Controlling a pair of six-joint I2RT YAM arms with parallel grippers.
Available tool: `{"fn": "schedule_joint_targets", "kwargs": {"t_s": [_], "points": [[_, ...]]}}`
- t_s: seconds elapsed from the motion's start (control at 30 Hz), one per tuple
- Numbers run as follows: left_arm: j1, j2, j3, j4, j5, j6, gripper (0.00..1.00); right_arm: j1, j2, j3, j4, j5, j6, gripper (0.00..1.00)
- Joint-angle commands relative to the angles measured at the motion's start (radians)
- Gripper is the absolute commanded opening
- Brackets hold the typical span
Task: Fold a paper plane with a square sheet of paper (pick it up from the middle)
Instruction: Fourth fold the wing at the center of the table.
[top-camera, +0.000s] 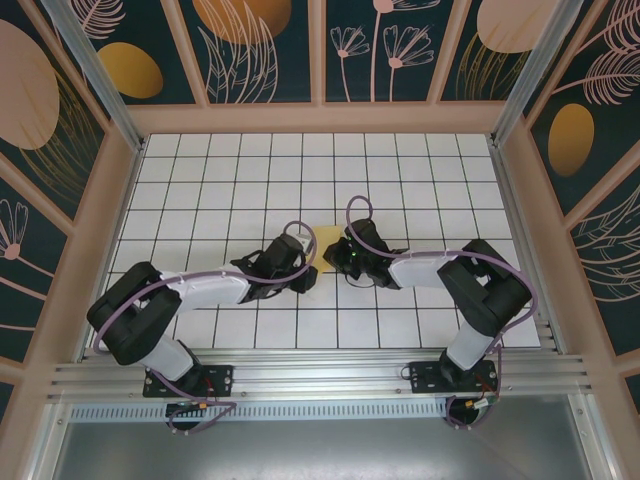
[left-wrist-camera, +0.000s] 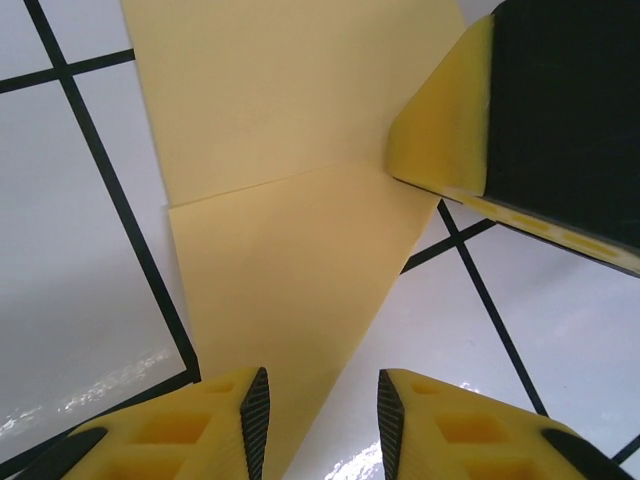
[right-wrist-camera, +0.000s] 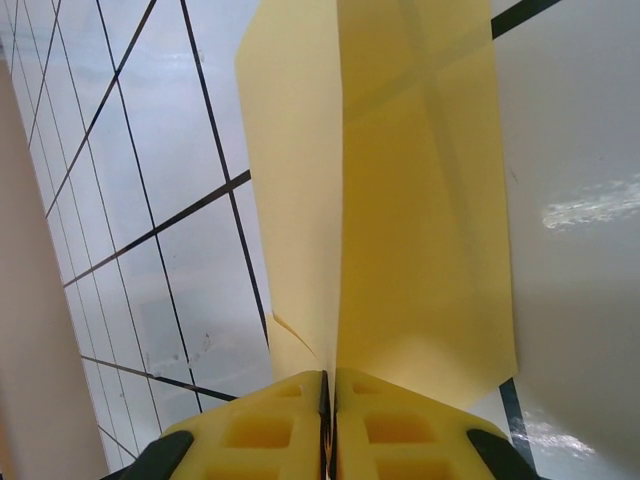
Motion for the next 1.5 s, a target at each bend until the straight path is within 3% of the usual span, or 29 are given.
{"fn": "schedule_joint_targets", "kwargs": {"t_s": [0.0,0.47,1.27,1.47], "points": [[-0.014,0.021,0.029,-0.001,-0.042,0.014,0.38,0.005,-0.005,0.031,0.001,-0.009,-0.014,0.13],[-0.038,0.082,0.053,-0.002,-0.14,0.02,0.4,-0.002,0.026,0.064,-0.007,-0.055,-0.038,0.17],[-0.038,0.079,0.03,0.01,-0.152,0.01,0.27,-0.007,0.036,0.106,-0.075,-0.048,-0.067,0.21],[-0.038,0.078,0.02,0.018,-0.167,0.001,0.17,-0.008,0.017,0.116,-0.103,-0.045,-0.095,0.23]]}}
